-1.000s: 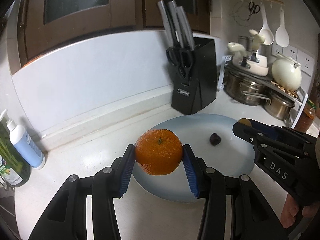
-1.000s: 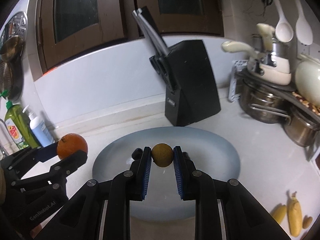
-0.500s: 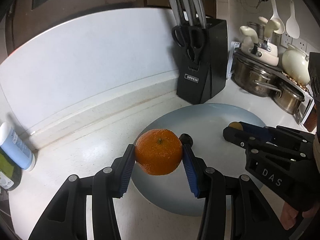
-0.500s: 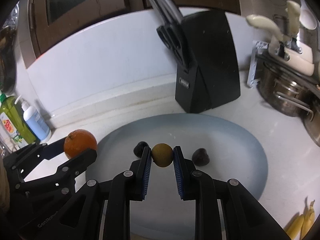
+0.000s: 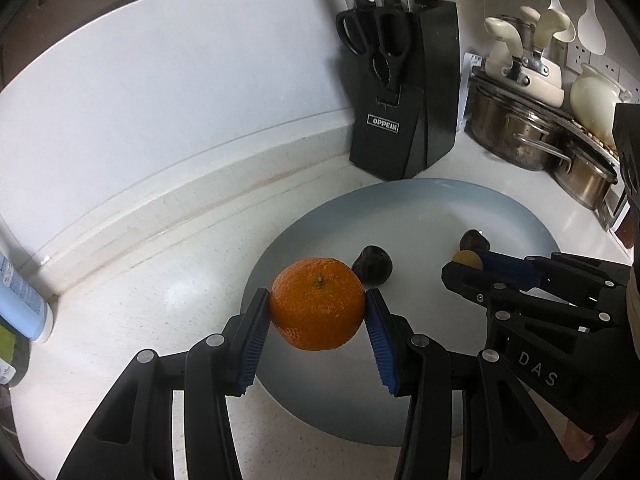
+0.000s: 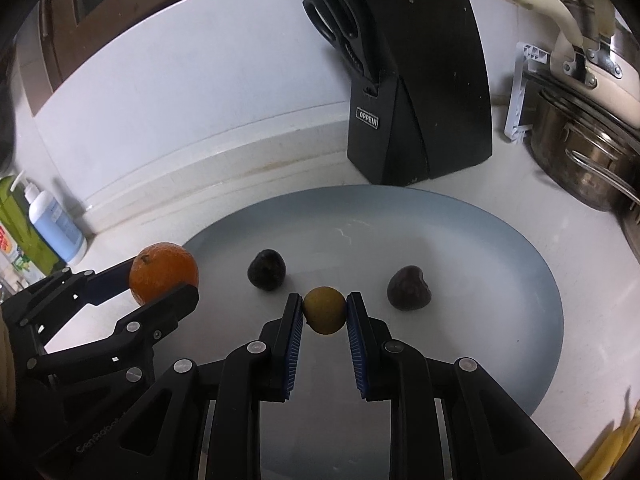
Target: Organize fruits
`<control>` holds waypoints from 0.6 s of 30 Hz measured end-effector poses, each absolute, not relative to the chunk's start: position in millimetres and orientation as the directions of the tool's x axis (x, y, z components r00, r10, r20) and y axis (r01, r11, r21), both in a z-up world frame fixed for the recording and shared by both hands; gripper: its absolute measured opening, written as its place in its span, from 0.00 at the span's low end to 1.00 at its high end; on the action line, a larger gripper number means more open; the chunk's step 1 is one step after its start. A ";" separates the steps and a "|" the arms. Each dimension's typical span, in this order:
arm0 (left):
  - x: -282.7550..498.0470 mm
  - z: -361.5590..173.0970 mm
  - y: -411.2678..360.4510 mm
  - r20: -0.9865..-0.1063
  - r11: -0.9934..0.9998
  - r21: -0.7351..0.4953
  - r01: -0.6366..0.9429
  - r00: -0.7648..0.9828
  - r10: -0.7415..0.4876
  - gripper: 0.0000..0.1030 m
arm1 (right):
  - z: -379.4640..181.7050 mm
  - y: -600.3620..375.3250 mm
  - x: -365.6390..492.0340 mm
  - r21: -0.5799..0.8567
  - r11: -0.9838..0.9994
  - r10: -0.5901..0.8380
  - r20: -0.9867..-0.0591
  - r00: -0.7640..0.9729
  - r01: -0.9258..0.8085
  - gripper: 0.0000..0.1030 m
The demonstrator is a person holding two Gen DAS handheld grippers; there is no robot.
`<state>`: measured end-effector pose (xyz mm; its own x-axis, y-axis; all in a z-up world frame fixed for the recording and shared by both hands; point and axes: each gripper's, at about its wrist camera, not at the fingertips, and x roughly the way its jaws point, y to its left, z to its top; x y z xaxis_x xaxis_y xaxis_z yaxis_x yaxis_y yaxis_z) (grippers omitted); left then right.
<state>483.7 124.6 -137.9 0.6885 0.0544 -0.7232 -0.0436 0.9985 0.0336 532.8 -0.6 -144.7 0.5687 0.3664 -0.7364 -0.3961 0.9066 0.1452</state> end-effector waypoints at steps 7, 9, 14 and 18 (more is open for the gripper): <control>489.8 -145.3 123.5 -0.741 0.999 0.026 -0.032 0.670 0.041 0.46 | -149.8 0.0 536.3 0.136 0.912 0.349 -0.751 0.560 -0.387 0.23; 491.4 -148.0 122.5 -0.749 0.999 0.020 -0.028 0.662 0.033 0.46 | -151.3 0.1 536.8 0.134 0.913 0.346 -0.756 0.555 -0.386 0.23; 493.8 -154.1 119.9 -0.761 0.999 0.026 -0.020 0.648 0.033 0.46 | -154.0 -0.9 537.1 0.133 0.914 0.342 -0.763 0.549 -0.384 0.23; 494.5 -157.9 119.9 -0.770 0.999 0.023 -0.026 0.637 0.034 0.46 | -154.1 -1.3 537.2 0.124 0.914 0.337 -0.761 0.555 -0.385 0.23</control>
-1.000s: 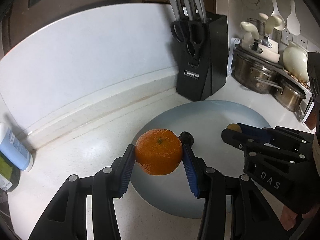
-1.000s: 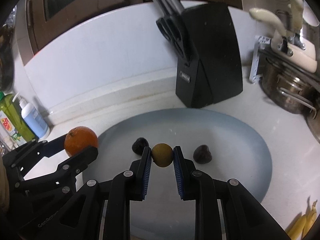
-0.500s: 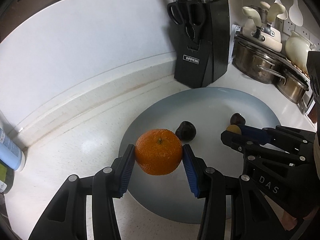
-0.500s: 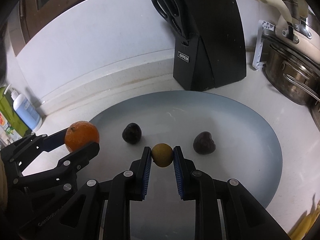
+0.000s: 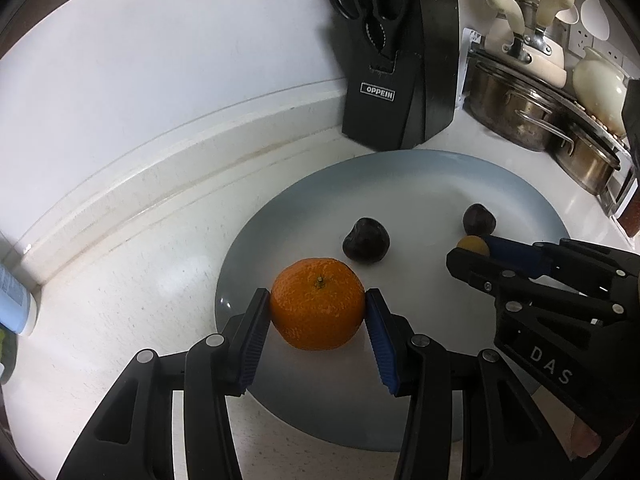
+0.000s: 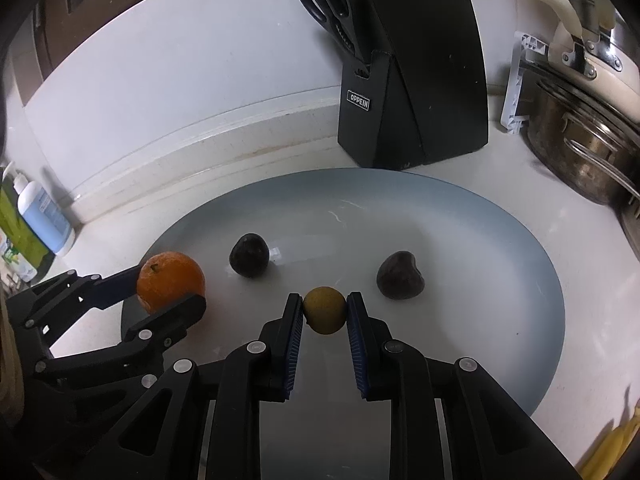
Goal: Organize fruits
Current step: 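Open the left gripper onto the plate while the right gripper releases its brown fruit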
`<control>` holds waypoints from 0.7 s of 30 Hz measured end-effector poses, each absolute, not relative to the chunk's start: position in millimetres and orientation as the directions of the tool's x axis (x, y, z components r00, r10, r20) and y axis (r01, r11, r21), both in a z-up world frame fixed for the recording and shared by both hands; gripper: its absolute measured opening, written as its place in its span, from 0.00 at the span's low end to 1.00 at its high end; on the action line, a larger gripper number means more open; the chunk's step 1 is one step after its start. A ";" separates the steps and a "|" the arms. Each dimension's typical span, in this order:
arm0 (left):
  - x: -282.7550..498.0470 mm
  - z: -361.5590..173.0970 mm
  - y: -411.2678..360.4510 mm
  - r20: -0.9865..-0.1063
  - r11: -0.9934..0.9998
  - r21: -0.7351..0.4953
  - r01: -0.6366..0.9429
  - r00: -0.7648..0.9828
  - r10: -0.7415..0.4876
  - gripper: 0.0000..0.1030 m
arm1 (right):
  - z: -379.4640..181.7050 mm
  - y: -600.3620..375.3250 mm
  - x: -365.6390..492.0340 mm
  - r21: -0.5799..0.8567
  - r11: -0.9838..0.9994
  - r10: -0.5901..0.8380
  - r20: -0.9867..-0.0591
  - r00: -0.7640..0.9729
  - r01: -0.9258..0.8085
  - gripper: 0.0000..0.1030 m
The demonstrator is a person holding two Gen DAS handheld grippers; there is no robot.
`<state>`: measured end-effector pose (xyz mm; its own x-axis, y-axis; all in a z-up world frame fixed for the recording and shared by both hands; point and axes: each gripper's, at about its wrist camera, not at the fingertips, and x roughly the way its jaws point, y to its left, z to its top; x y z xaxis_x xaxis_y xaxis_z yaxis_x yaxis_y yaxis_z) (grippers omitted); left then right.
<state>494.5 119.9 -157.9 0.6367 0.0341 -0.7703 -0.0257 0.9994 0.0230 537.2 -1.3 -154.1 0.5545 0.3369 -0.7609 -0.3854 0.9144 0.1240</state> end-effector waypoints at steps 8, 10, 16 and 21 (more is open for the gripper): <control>490.4 -156.6 120.6 -0.775 0.999 0.014 -0.031 0.631 0.030 0.46 | -148.3 -5.3 533.7 0.119 0.920 0.331 -0.749 0.574 -0.374 0.33; 487.4 -152.0 120.6 -0.765 0.999 0.016 -0.035 0.644 0.035 0.51 | -144.2 -7.8 529.5 0.113 0.923 0.324 -0.741 0.588 -0.366 0.33; 471.0 -118.6 115.0 -0.689 0.996 0.067 -0.056 0.719 0.086 0.65 | -125.6 -19.4 514.9 0.103 0.937 0.306 -0.705 0.640 -0.335 0.35; 456.5 -93.6 108.2 -0.646 0.996 0.070 -0.057 0.758 0.089 0.76 | -106.9 -34.2 499.1 0.124 0.945 0.304 -0.669 0.678 -0.302 0.40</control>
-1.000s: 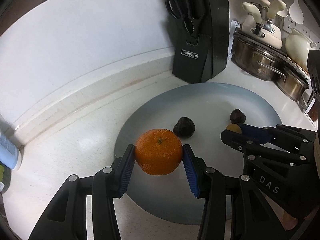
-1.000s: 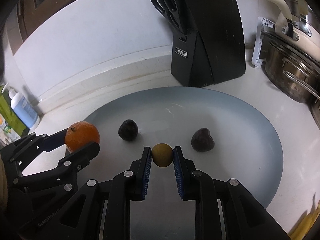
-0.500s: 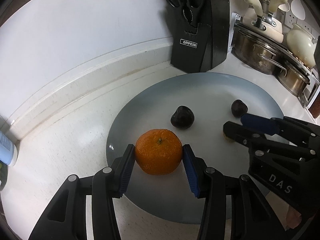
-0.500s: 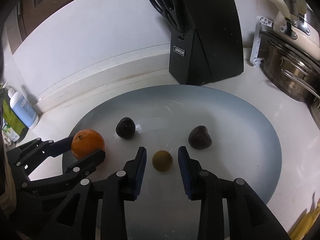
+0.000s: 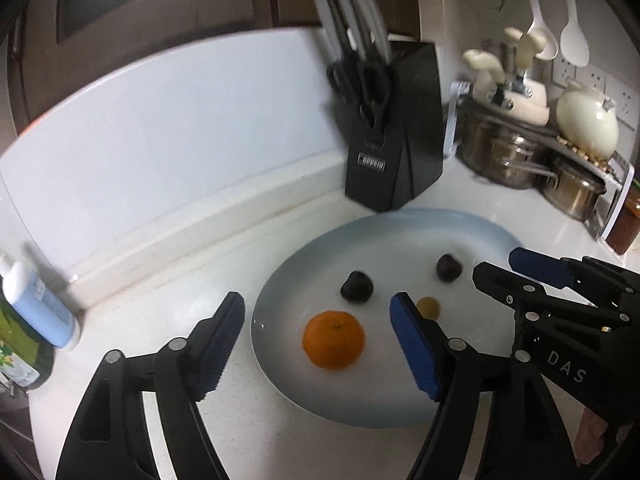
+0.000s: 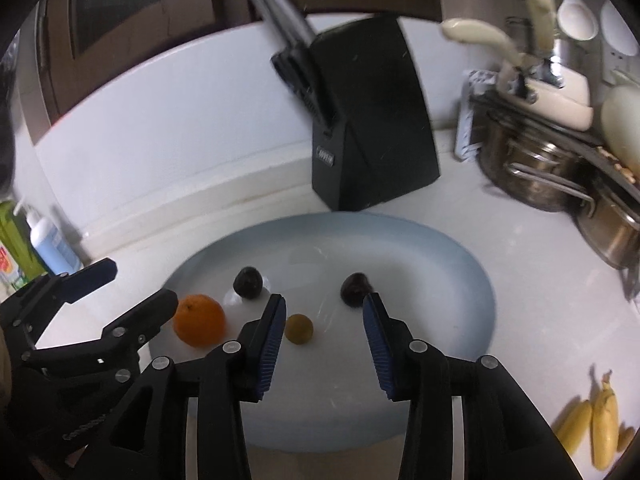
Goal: Organize fruits
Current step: 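Open the left gripper onto the plate while the right gripper releases its brown fruit, then move both open grippers back toward the loose fruits on the counter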
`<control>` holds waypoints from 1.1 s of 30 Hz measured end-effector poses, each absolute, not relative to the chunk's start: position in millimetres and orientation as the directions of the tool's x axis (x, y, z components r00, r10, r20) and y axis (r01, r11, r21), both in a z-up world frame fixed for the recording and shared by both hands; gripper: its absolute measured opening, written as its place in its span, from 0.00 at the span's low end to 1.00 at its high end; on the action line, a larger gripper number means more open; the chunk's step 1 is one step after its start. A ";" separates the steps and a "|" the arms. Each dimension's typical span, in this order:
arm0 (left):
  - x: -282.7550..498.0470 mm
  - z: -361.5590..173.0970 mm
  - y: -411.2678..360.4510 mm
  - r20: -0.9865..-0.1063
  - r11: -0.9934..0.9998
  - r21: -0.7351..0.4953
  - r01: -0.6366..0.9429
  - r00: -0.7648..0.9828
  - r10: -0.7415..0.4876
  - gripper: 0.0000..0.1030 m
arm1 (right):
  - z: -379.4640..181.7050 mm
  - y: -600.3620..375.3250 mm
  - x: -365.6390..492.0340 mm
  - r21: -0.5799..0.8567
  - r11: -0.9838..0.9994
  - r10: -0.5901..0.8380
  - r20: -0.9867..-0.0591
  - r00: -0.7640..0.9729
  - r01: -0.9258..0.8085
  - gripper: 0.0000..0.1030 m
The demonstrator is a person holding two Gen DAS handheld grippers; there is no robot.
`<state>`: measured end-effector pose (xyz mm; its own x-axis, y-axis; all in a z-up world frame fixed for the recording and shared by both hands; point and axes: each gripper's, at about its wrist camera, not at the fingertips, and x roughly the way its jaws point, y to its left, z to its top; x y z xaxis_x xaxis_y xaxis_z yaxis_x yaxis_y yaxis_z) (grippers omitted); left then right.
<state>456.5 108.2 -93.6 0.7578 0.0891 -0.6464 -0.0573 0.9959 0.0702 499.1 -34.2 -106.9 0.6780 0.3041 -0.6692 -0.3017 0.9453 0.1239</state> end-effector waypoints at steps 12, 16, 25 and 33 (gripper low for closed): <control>415.7 -53.0 75.4 -0.569 0.998 0.057 -0.026 0.821 0.055 0.93 | -62.6 -72.3 450.7 0.113 0.968 0.247 -0.585 0.772 -0.224 0.55; 405.9 -44.5 59.1 -0.551 0.999 0.050 0.005 0.834 0.024 0.95 | -50.6 -91.5 432.9 0.109 0.979 0.205 -0.557 0.804 -0.174 0.62; 385.8 -28.0 14.0 -0.516 0.992 0.061 0.107 0.855 -0.061 0.97 | -32.9 -139.1 391.4 0.074 0.996 0.073 -0.509 0.858 -0.041 0.70; 366.1 -16.9 -29.9 -0.478 0.976 0.086 0.199 0.868 -0.135 0.98 | -24.5 -185.1 357.3 0.052 0.995 -0.052 -0.493 0.869 0.088 0.73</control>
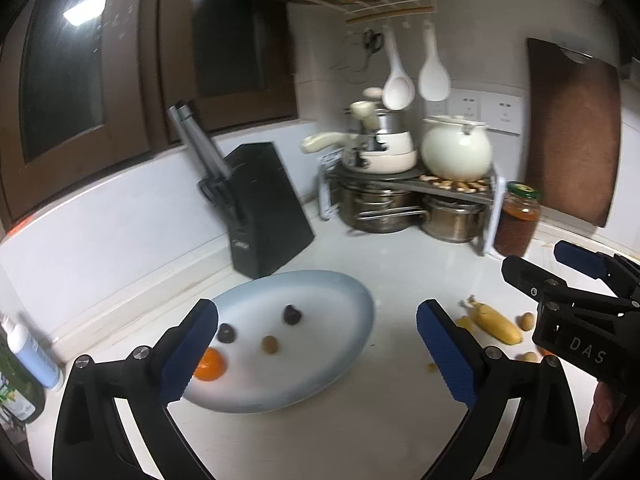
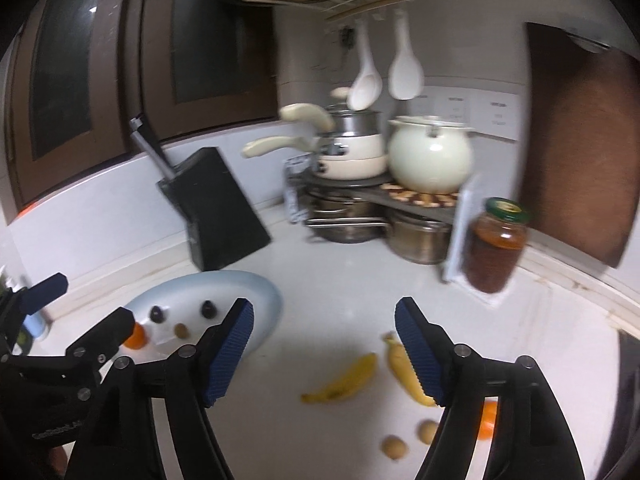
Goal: Organize fruits
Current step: 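Move both open grippers back toward the loose fruits on the counter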
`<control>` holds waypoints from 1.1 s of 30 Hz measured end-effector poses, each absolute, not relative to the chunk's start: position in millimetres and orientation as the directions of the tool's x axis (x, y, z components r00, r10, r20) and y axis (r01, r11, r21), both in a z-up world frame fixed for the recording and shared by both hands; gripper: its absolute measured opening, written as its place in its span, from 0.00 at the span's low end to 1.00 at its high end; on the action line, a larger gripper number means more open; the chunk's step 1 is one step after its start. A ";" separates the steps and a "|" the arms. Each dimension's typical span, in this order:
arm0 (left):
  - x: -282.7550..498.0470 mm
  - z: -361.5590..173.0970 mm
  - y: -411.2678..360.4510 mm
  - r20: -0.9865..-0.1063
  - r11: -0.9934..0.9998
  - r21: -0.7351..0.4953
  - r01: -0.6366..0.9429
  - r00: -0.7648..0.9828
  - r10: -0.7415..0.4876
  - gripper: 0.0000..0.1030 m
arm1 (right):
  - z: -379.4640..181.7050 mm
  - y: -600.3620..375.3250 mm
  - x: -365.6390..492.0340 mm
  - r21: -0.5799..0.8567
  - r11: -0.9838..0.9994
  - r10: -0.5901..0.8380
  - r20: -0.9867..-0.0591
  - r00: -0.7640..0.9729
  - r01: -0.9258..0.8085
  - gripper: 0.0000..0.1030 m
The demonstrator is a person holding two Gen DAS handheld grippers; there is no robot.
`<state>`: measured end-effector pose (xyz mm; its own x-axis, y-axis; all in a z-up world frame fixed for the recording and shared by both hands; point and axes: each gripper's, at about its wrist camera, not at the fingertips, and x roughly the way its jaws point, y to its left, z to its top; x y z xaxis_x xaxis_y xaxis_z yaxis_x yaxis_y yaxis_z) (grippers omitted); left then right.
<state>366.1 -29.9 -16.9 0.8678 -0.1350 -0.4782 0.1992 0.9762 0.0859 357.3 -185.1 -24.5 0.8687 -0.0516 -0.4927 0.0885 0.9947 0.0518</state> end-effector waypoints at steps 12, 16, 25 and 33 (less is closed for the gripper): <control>347.5 -16.9 -81.4 -0.492 0.944 0.077 0.322 0.835 -0.245 0.98 | -26.5 -239.8 317.1 0.049 0.971 -0.178 -0.499 0.848 0.233 0.73; 343.5 -20.6 -97.5 -0.500 0.931 0.075 0.356 0.822 -0.274 0.98 | -28.7 -256.7 307.4 0.052 0.963 -0.201 -0.505 0.839 0.263 0.73; 335.7 -32.6 -129.6 -0.528 0.909 0.080 0.410 0.790 -0.310 0.98 | -39.0 -288.2 291.3 0.052 0.946 -0.245 -0.529 0.813 0.319 0.73; 330.2 -48.9 -152.4 -0.559 0.892 0.092 0.442 0.765 -0.321 0.98 | -55.4 -309.7 284.4 0.067 0.944 -0.231 -0.567 0.790 0.324 0.73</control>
